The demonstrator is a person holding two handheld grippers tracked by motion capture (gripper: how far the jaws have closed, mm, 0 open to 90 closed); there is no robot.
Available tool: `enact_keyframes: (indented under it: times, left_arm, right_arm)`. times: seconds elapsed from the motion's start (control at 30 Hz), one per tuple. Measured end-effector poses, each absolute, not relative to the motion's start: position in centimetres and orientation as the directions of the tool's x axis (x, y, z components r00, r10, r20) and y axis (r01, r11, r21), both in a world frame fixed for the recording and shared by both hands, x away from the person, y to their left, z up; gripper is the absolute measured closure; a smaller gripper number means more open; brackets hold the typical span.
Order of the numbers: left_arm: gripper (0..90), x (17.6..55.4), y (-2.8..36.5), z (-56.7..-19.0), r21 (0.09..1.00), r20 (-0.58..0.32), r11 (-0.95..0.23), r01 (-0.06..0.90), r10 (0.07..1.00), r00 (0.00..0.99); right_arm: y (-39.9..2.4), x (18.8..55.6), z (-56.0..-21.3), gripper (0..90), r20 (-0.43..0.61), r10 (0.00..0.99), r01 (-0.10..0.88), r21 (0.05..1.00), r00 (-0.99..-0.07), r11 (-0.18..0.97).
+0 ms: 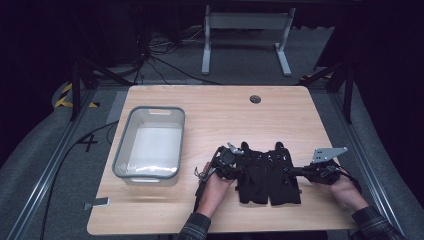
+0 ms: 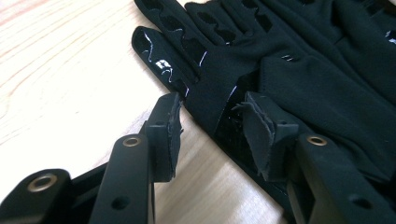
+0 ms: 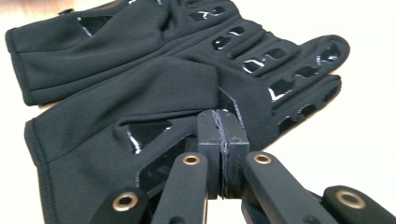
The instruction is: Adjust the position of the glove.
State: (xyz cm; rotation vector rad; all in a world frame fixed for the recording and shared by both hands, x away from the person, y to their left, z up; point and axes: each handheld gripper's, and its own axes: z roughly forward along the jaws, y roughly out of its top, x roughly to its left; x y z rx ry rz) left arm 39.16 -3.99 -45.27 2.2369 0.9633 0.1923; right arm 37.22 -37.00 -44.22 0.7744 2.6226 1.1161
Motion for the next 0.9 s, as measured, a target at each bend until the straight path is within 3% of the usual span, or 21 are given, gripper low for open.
enact_keyframes:
  times: [0.13,0.53,0.9]
  left_arm:
    - [61.4,39.2,-4.3,-45.5,0.634,-0.108,-0.516,0.576,0.679,0.726]
    - [86.6,39.0,-4.8,-45.5,0.633,-0.110,-0.519,0.575,0.675,0.729]
    - [87.3,38.9,-2.9,-43.7,0.678,-0.198,-0.424,0.600,0.681,0.705]
  right_arm:
    - [-37.1,37.7,-44.3,90.0,0.023,0.546,0.395,0.716,-0.838,0.576]
    - [-36.7,38.2,-45.1,90.0,0.014,0.545,0.404,0.687,-0.839,0.604]
    - [-36.5,38.0,-45.1,90.0,0.018,0.541,0.405,0.683,-0.841,0.607]
